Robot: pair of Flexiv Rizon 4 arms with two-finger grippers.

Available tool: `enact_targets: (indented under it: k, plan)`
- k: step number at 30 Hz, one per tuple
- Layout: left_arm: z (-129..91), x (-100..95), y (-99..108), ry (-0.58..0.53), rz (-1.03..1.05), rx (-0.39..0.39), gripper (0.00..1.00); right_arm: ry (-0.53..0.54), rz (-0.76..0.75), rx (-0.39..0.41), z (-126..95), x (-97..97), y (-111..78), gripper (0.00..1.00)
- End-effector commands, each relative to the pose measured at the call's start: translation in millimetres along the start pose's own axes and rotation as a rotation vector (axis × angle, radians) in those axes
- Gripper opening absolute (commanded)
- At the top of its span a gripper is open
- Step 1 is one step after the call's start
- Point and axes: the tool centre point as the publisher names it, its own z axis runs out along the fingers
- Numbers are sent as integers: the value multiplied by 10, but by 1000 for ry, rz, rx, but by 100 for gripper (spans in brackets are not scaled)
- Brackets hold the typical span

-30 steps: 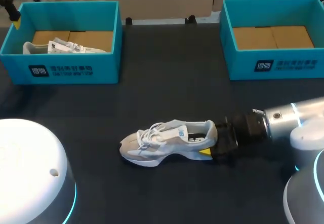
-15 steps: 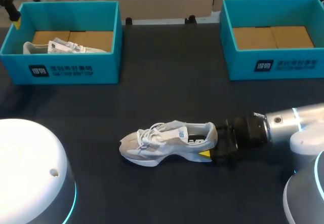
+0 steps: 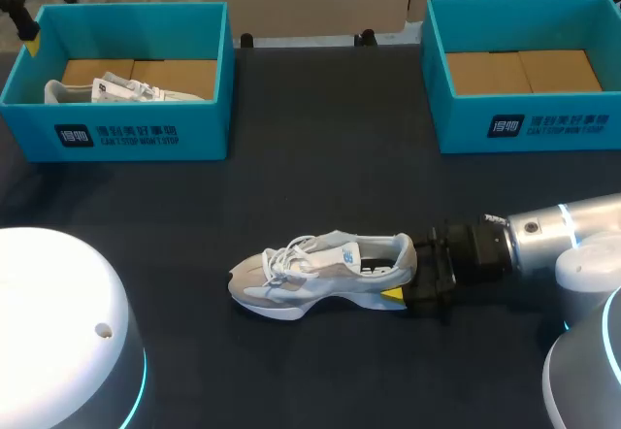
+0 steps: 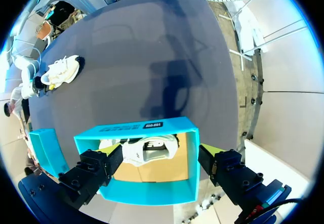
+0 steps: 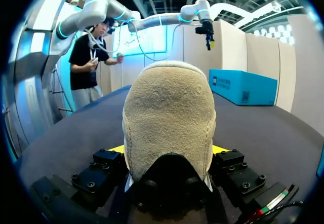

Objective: Take the shoe out of the shoebox, open the shoe tongue, remove and reinsert the insole, then place the shoe into the shoebox

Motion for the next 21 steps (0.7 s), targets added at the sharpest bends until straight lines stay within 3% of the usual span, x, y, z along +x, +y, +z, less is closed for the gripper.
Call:
enact_targets:
  k: [1,4,9,12,14,19,21]
  plan:
    - [-1,0,-2,2,1,0,100,-1,-1,3,22,-1,-17,0]
    - [-1,0,-2,2,1,0,100,-1,-1,3,22,-1,-17,0]
    - [-123,-322,-301,35,-83,49,100,-1,-1,3,22,-1,-17,0]
    - [-131,-599,-559,104,-133,-3,100,-1,-1,3,22,-1,-17,0]
    - [-151,-735,-679,64,-135,30,100,-1,-1,3,22,-1,-17,0]
    - [-221,-1087,-987,28,-186,6,100,-1,-1,3,22,-1,-17,0]
    - [-232,-1194,-1069,6,-218,51,100,-1,-1,3,22,-1,-17,0]
